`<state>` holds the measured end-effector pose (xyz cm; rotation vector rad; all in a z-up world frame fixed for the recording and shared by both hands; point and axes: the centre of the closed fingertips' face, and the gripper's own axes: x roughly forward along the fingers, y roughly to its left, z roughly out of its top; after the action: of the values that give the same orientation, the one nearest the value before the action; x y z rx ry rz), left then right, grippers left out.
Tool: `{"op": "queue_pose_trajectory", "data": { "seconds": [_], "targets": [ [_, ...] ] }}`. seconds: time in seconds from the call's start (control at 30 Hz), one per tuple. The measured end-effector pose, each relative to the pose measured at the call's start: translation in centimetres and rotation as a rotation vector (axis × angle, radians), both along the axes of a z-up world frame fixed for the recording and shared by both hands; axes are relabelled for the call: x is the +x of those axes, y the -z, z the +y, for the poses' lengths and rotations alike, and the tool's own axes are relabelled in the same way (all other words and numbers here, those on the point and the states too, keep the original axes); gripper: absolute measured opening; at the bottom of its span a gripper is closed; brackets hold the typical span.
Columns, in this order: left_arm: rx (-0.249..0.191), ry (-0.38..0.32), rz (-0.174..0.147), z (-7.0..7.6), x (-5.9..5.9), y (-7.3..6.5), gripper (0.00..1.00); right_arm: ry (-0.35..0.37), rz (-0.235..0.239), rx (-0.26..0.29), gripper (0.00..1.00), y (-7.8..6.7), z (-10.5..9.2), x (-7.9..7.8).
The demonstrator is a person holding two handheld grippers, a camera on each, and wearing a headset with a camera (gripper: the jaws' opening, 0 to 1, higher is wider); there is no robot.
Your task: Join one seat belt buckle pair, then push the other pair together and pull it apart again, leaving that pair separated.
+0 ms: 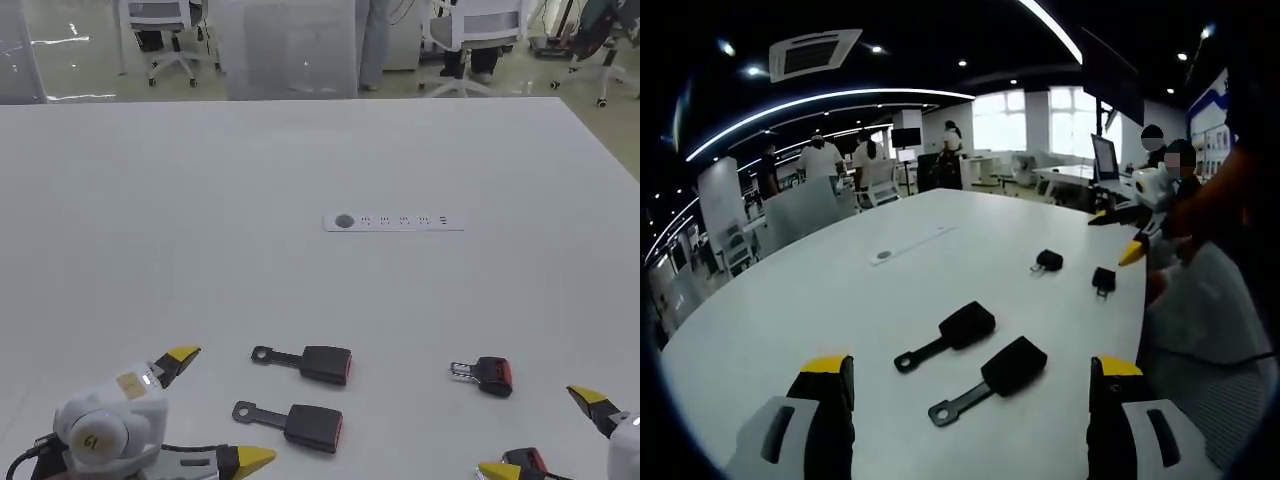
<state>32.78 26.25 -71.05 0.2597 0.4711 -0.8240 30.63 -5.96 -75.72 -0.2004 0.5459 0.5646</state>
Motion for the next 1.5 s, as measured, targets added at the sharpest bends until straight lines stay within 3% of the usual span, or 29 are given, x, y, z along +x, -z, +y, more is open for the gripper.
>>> {"op": "queue_pose_trajectory", "data": {
  "seconds": [0.2,0.33,0.5,0.83,0.97,1.07,1.43,1.5],
  "targets": [
    [0.003,0.001,0.015,0.1,0.3,0.7,1.00,-0.011,0.011,-0.001,1.00,0.4,0.0,0.1],
    [0.012,0.017,0.034,-0.1,0.4,1.6,1.00,-0.081,0.044,-0.030,1.00,1.5,0.4,-0.3],
    [0.042,0.068,0.052,-0.7,0.6,2.8,1.00,-0.188,0.110,-0.069,0.99,2.9,0.6,-1.4],
    [0.109,0.167,0.067,-2.1,1.2,4.7,0.99,-0.326,0.171,-0.139,0.98,4.7,0.2,-1.9],
    [0.147,0.216,0.080,-2.6,1.3,5.8,0.97,-0.363,0.192,-0.145,0.98,5.1,0.1,-1.9],
    [0.162,0.245,0.087,-3.1,1.4,6.3,0.95,-0.425,0.243,-0.154,0.97,5.9,0.3,-2.6],
    [0.198,0.338,0.137,-4.7,1.5,8.8,0.87,-0.522,0.292,-0.172,0.90,7.1,0.2,-2.7],
    [0.222,0.365,0.148,-5.0,1.4,9.5,0.87,-0.544,0.298,-0.175,0.89,7.4,0.1,-2.7]
  ]
}}
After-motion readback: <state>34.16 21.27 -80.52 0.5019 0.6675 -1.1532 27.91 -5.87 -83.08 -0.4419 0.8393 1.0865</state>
